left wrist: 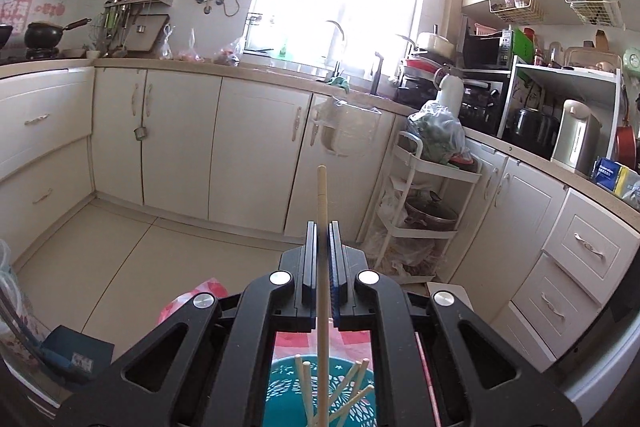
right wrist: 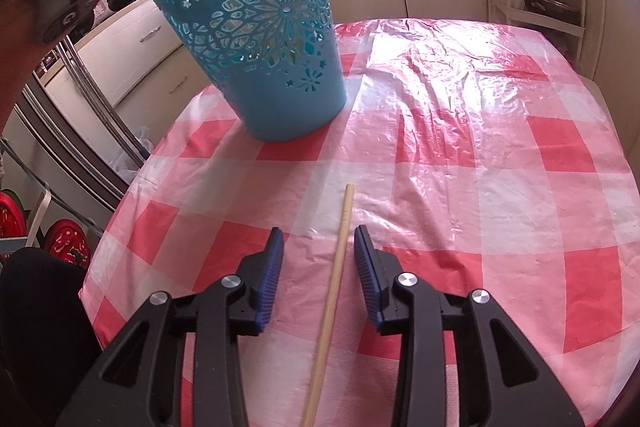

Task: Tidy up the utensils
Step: 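Close the right tool on the last stick on the cloth, then lift the stick with the right tool and release it into the basket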

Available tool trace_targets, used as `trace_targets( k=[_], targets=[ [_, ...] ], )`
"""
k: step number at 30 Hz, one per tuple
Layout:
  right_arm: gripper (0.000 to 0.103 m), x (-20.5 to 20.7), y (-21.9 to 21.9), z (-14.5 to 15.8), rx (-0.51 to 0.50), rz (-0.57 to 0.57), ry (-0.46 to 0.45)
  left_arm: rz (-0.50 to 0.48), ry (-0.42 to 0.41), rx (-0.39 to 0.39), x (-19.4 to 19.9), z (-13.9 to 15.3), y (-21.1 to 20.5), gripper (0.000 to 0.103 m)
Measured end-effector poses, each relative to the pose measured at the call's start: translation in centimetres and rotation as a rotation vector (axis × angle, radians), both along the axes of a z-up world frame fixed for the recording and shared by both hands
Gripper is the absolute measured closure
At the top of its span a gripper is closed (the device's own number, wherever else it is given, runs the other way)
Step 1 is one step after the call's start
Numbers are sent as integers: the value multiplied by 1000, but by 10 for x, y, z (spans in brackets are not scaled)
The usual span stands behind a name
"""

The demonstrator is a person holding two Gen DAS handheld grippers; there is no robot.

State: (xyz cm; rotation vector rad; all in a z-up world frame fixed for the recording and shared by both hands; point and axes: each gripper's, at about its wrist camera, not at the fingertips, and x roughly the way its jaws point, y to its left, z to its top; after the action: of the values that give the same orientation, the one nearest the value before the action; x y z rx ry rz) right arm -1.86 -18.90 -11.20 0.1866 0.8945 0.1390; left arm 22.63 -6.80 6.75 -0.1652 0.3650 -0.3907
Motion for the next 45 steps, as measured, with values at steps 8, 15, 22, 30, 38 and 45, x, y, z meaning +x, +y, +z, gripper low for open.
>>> trace_targets(
  k=[8, 15, 22, 30, 38, 45],
  targets=[
    [60, 2, 3, 0, 2, 7, 0, 29, -15, 71, -3, -29, -8, 98],
    [60, 1, 2, 0, 8, 7, 1, -3, 70, 128, -14, -38, -4, 97],
    [60, -6, -2, 2, 9, 5, 18, 47, 96, 143, -69, -45, 36, 50],
    [88, -7, 8, 2, -183, 6, 27, 163, 137, 63, -124, -73, 100, 34],
    [91, -8, 16, 4, -260, 68, 83, 201, 170, 132, -126, -96, 110, 34],
    [97, -10, -4, 3, -109, -5, 101, 173, 163, 209, -127, -99, 91, 32]
  ],
)
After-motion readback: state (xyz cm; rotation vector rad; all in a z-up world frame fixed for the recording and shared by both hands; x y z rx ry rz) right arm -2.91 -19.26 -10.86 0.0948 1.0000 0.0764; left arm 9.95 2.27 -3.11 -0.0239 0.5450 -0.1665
